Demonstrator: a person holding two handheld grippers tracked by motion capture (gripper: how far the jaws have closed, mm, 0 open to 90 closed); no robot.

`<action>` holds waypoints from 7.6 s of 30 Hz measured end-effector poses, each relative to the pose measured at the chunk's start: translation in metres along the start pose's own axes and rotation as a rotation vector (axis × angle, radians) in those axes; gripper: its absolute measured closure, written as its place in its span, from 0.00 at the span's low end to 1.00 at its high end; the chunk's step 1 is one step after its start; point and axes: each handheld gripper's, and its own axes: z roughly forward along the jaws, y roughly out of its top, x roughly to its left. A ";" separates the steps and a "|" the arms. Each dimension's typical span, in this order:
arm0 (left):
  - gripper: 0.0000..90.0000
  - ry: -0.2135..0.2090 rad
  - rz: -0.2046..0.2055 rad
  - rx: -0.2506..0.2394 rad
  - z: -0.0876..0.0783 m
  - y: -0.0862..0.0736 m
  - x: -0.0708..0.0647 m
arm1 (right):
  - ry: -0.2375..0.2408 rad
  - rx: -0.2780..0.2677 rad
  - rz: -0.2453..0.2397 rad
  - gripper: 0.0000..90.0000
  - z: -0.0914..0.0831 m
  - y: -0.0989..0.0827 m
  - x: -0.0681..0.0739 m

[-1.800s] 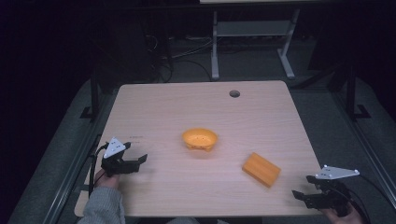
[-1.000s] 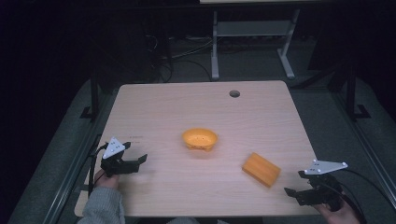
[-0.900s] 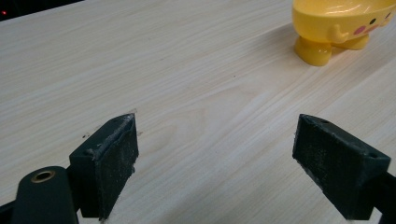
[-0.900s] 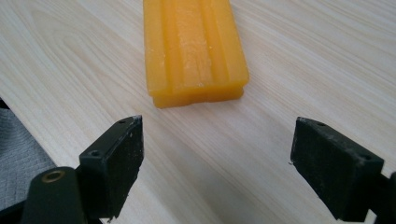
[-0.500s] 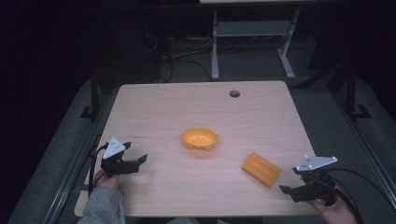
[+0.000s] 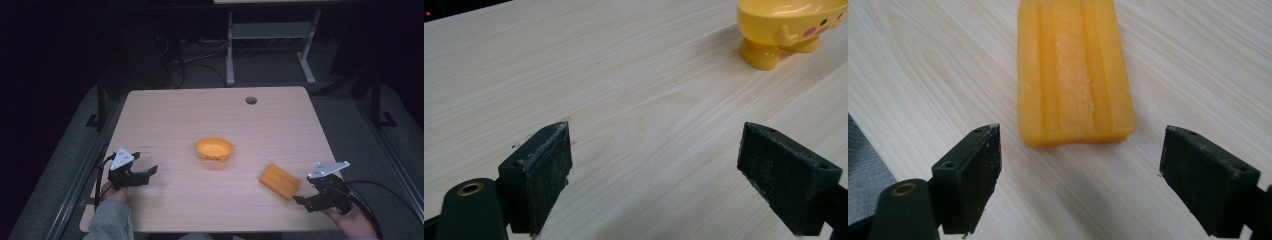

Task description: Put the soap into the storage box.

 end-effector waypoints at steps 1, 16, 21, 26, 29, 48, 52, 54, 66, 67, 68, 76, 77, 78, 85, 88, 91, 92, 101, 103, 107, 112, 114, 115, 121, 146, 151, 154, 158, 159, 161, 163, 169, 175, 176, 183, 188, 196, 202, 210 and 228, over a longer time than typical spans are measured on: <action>0.15 0.002 -0.002 -0.002 0.000 0.000 0.000 | 0.000 0.010 -0.015 0.17 0.003 0.005 0.001; 0.15 -0.001 0.006 0.008 -0.001 0.000 0.001 | -0.011 0.081 -0.072 0.16 0.026 0.034 0.009; 0.15 0.000 0.009 0.010 -0.001 0.000 0.001 | -0.008 0.104 -0.092 0.16 0.035 0.042 0.008; 0.15 -0.001 0.008 0.008 -0.001 0.000 0.001 | -0.012 0.131 -0.103 0.16 0.043 0.047 0.007; 0.15 -0.001 0.011 0.009 -0.001 0.000 0.001 | -0.008 0.139 -0.095 0.16 0.047 0.050 0.007; 0.15 -0.001 0.009 0.006 0.000 0.000 0.001 | -0.020 0.188 -0.084 0.18 0.075 0.048 0.008; 0.15 -0.003 0.012 0.014 0.000 0.000 0.001 | -0.022 0.177 -0.086 0.21 0.074 0.047 0.007; 0.15 -0.003 0.013 0.013 0.000 0.000 0.001 | -0.020 0.180 -0.088 0.22 0.074 0.048 0.007; 0.15 -0.002 0.014 0.006 0.000 0.000 0.001 | -0.011 0.207 -0.100 0.22 0.075 0.052 0.006; 0.15 -0.003 0.013 0.004 0.000 0.000 0.000 | -0.011 0.210 -0.103 0.22 0.075 0.053 0.006; 0.15 -0.004 0.013 0.004 0.000 0.000 0.000 | -0.008 0.214 -0.104 0.22 0.075 0.053 0.006; 0.15 -0.004 0.012 0.004 0.000 0.000 0.000 | -0.001 0.231 -0.115 0.22 0.077 0.057 0.006; 0.15 -0.004 0.012 0.004 0.000 0.000 0.000 | 0.000 0.234 -0.116 0.23 0.077 0.058 0.006; 0.15 -0.004 0.011 0.004 0.000 0.000 0.000 | -0.001 0.237 -0.116 0.23 0.077 0.058 0.006; 0.15 -0.003 0.014 0.007 0.000 0.001 0.000 | 0.011 0.234 -0.122 0.23 0.077 0.058 0.005; 0.15 -0.004 0.012 0.009 0.000 0.000 0.000 | 0.018 0.235 -0.131 0.23 0.077 0.059 0.005; 0.15 -0.003 0.011 0.007 0.000 0.000 0.001 | 0.031 0.230 -0.133 0.23 0.077 0.059 0.005; 0.15 -0.003 0.012 0.008 0.000 0.000 0.001 | 0.037 0.228 -0.132 0.23 0.077 0.060 0.005; 0.15 -0.002 0.017 0.006 -0.001 0.000 0.001 | 0.061 0.226 -0.158 0.24 0.078 0.066 0.008; 0.15 -0.003 0.012 0.004 -0.001 0.000 0.001 | 0.063 0.211 -0.165 0.24 0.076 0.071 0.009; 0.15 -0.003 0.013 0.005 -0.001 0.000 0.001 | 0.065 0.201 -0.190 0.24 0.075 0.077 0.009; 0.15 -0.003 0.015 0.003 -0.001 0.000 0.001 | 0.075 0.204 -0.207 0.24 0.074 0.085 0.010; 0.15 -0.004 0.012 0.001 -0.001 0.000 0.001 | 0.078 0.205 -0.217 0.24 0.075 0.088 0.011; 0.15 -0.003 0.011 0.001 -0.001 0.000 0.001 | 0.079 0.207 -0.220 0.24 0.075 0.089 0.011; 0.15 -0.003 0.013 0.001 -0.002 0.001 0.001 | 0.078 0.202 -0.262 0.24 0.075 0.105 0.014; 0.15 -0.005 0.005 -0.003 -0.002 0.001 0.002 | 0.128 0.180 -0.371 0.24 0.079 0.172 0.021; 0.15 -0.005 0.001 -0.005 -0.002 0.001 0.002 | 0.141 0.167 -0.386 0.24 0.079 0.183 0.021; 0.15 -0.005 0.000 -0.006 -0.002 0.001 0.002 | 0.140 0.170 -0.395 0.24 0.079 0.190 0.022; 0.15 -0.006 -0.005 -0.008 -0.002 0.002 0.002 | 0.143 0.164 -0.410 0.24 0.079 0.199 0.024; 0.15 -0.006 -0.004 -0.009 -0.002 0.002 0.002 | 0.148 0.168 -0.423 0.24 0.080 0.203 0.026; 0.15 -0.006 -0.004 -0.010 -0.003 0.002 0.002 | 0.147 0.172 -0.428 0.24 0.081 0.207 0.027; 0.15 -0.006 -0.004 -0.013 -0.003 0.002 0.003 | 0.153 0.170 -0.427 0.24 0.083 0.209 0.027; 0.15 -0.004 -0.010 -0.016 -0.004 0.002 0.004 | 0.157 0.165 -0.445 0.24 0.088 0.225 0.030; 0.15 -0.004 -0.014 -0.015 -0.004 0.002 0.004 | 0.157 0.160 -0.470 0.24 0.088 0.239 0.035; 0.15 -0.004 -0.014 -0.018 -0.004 0.002 0.004 | 0.163 0.159 -0.467 0.24 0.087 0.241 0.035; 0.15 -0.003 -0.008 -0.016 -0.004 0.002 0.004 | 0.169 0.155 -0.494 0.24 0.091 0.253 0.039; 0.15 -0.003 -0.008 -0.016 -0.004 0.002 0.005 | 0.175 0.156 -0.500 0.24 0.093 0.259 0.041; 0.15 -0.004 -0.013 -0.020 -0.004 0.002 0.005 | 0.186 0.143 -0.514 0.24 0.096 0.273 0.045; 0.15 -0.005 -0.012 -0.016 -0.004 0.002 0.005 | 0.208 0.149 -0.521 0.24 0.109 0.280 0.049; 0.15 -0.005 -0.018 -0.020 -0.004 0.001 0.005 | 0.227 0.162 -0.488 0.24 0.128 0.278 0.043; 0.15 -0.006 -0.023 -0.025 -0.004 0.001 0.005 | 0.267 0.171 -0.513 0.24 0.147 0.277 0.048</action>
